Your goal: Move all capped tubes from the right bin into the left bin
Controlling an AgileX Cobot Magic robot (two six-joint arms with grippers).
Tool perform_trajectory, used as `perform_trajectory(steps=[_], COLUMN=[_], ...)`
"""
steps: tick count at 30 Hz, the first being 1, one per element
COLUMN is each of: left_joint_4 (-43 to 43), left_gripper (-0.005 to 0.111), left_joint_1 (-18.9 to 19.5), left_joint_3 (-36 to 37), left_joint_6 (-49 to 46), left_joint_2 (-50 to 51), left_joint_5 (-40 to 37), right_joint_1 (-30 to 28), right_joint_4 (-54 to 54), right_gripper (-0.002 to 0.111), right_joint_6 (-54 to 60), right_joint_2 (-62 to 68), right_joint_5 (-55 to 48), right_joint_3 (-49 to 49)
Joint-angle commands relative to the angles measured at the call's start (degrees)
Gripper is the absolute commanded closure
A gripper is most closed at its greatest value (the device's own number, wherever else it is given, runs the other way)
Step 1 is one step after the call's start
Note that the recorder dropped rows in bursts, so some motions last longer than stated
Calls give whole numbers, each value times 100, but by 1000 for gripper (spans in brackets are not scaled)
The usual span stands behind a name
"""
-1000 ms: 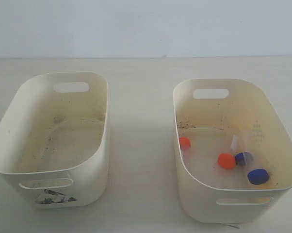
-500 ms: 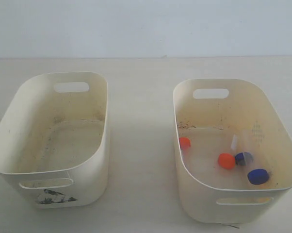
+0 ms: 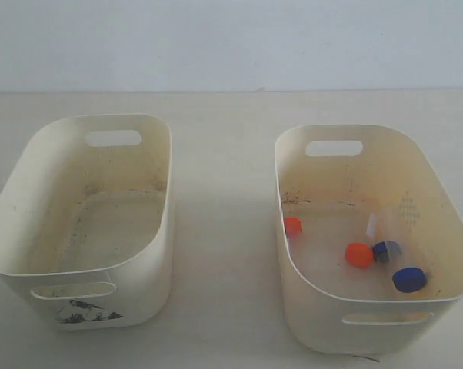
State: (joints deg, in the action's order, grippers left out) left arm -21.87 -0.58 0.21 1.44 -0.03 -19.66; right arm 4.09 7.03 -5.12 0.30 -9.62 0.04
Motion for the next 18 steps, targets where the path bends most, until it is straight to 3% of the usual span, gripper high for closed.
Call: perform_trajectory(steps=[1,8,13,18], left_joint_4=[-6,-6,-6,-6], left_gripper=[102,102,102,102], left_joint_1=[2,2,2,2], left_joint_3=[-21,-21,-21,-21], left_joint_6=[54,54,54,54], left_joint_2=[3,3,3,3], left_joint_5=[13,13,13,13], right_joint_1=[-16,-16,-16,-16], right_joint_4=[-3,28,161,161], right_gripper=[109,109,109,109], right_joint_6=[28,388,1323,1070], right_joint_2=[-30,-30,97,1365], right_joint_5=[1476,3367,1325,-275], right_joint_3=[-4,-4,-1070,-2254])
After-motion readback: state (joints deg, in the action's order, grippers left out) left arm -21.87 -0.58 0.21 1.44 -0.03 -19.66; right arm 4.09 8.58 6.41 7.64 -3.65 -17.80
